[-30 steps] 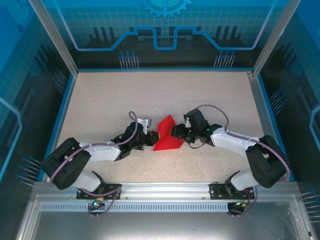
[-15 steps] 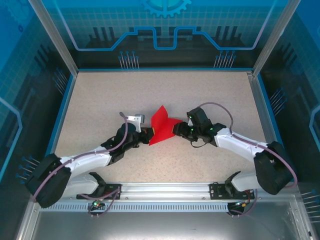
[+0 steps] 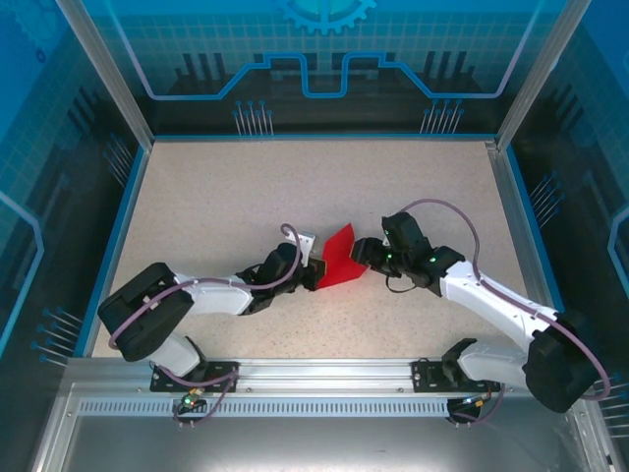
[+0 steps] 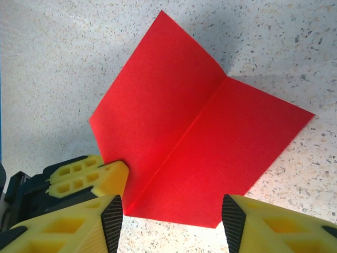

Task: Fold a paper plane with a square sheet of paper (pick it up from the middle)
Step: Fourth fold the wing at the center of the table.

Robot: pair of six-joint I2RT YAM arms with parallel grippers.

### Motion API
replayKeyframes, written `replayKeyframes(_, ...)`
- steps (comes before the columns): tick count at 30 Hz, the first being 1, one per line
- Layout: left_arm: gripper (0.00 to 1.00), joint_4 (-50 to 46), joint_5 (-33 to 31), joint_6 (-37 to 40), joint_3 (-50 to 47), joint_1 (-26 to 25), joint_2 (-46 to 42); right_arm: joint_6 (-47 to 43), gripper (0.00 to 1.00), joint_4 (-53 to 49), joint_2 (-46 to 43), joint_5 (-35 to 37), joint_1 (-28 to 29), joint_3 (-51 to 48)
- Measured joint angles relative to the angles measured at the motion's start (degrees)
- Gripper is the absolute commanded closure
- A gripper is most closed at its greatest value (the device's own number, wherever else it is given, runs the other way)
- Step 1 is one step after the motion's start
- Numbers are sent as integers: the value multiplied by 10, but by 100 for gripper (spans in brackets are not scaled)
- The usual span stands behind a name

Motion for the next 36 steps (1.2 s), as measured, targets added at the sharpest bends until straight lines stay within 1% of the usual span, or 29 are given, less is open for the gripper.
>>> replayKeyframes(5, 91, 0, -20, 18, 22, -28, 31, 3, 46, 9, 8, -7, 0, -16)
replayKeyframes(12, 91, -9, -7, 3, 35, -39, 75, 21, 51, 65, 65, -38, 0, -52)
replayKeyframes(19, 91, -31, 46, -63, 64, -31, 76, 21, 52, 122, 91, -63, -8, -80)
replayKeyframes(27, 89, -9, 138, -139, 64, 18, 93, 16, 51, 195, 147, -96, -16, -88)
replayKeyframes(36, 88, 25, 203, -172, 64, 31, 126, 16, 51, 233, 161, -115, -31, -94)
